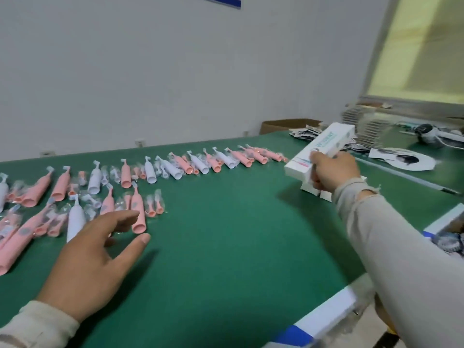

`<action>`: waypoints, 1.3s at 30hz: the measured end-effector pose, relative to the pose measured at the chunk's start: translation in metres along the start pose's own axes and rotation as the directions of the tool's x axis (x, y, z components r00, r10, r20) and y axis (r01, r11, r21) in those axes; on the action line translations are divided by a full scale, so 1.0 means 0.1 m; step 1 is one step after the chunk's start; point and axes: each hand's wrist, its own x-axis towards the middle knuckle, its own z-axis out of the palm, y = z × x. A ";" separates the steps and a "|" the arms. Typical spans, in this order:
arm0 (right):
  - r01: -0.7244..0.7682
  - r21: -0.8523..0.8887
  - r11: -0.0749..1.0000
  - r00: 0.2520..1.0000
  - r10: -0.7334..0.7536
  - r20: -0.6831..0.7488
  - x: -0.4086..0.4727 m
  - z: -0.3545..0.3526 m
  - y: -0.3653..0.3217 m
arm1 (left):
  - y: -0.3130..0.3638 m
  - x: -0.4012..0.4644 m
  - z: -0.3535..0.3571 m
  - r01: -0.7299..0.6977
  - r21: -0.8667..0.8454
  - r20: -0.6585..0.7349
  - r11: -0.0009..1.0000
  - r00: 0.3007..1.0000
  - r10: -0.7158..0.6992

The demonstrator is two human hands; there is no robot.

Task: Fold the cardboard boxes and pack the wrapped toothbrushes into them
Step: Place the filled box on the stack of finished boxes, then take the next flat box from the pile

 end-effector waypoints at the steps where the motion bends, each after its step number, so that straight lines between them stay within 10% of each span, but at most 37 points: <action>1: -0.078 -0.026 0.997 0.996 0.077 -0.036 0.16 -0.18 0.09 | -0.02 0.00 0.01 -0.002 -0.009 -0.001 1.000 1.000 0.002; 16: -0.247 0.010 0.969 0.964 0.247 -0.093 0.99 -0.61 0.75 | -0.32 0.03 0.01 0.139 0.061 0.031 0.988 0.989 -0.141; 21: 0.064 -0.147 0.987 0.955 -0.103 -0.277 0.39 -0.52 0.66 | -0.17 0.01 0.03 0.138 0.031 0.007 0.990 0.990 -0.138; 25: 0.461 -0.031 0.887 0.882 -0.453 0.131 -0.55 0.22 0.32 | 0.04 0.03 0.09 0.113 -0.009 -0.002 0.994 0.994 -0.113; 29: 0.496 0.185 0.848 0.635 -0.500 0.590 -1.45 1.33 0.02 | 0.17 -0.02 0.05 0.113 0.029 -0.179 0.993 0.978 -0.106; 39: 0.621 0.313 0.719 0.348 -0.610 0.712 -2.29 2.22 0.14 | 0.11 -0.58 -0.52 0.353 0.092 -0.441 0.931 0.853 -0.280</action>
